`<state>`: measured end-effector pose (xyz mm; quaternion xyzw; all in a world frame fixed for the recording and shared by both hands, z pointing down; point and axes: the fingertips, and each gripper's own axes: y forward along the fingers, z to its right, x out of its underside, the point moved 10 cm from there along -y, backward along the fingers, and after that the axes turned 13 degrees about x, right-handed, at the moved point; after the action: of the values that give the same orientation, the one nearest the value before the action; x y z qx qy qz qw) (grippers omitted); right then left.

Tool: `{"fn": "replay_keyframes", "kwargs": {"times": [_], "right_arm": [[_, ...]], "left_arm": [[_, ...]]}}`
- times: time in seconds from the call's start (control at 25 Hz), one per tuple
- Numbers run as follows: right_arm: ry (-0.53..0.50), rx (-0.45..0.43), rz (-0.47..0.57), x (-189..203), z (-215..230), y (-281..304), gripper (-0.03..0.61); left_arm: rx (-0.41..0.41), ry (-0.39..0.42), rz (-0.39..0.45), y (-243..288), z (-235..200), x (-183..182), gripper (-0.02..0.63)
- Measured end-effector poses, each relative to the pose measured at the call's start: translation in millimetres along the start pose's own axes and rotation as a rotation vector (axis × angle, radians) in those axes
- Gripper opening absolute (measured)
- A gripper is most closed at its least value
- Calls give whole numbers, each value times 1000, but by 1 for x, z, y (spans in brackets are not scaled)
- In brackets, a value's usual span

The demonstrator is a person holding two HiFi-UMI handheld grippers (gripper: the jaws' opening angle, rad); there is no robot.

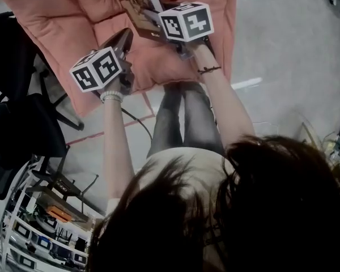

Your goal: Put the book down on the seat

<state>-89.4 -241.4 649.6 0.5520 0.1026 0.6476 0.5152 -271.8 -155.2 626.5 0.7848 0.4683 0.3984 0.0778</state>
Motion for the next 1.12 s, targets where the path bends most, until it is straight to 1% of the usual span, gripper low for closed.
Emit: {"fn": "replay_keyframes", "kwargs": {"times": [0.24,0.56,0.68,0.84,1.12], "right_arm": [[-12,-13,-24,26,14,44,149],[-29,-24,-60,40,14,63,149],[-46,-16,-77,45,18,68,149],[-26,-13,-73,53,22,74,149],[-22,-1,-74,54,23,73,150]], "left_arm": [[-16,-40,-34,19,-43,27,0],[-25,-89,-62,34,-57,42,0],[-26,-92,-65,39,-59,45,0],[-28,-96,-73,42,-66,53,0],[-30,-103,-87,41,-67,56,0]]}}
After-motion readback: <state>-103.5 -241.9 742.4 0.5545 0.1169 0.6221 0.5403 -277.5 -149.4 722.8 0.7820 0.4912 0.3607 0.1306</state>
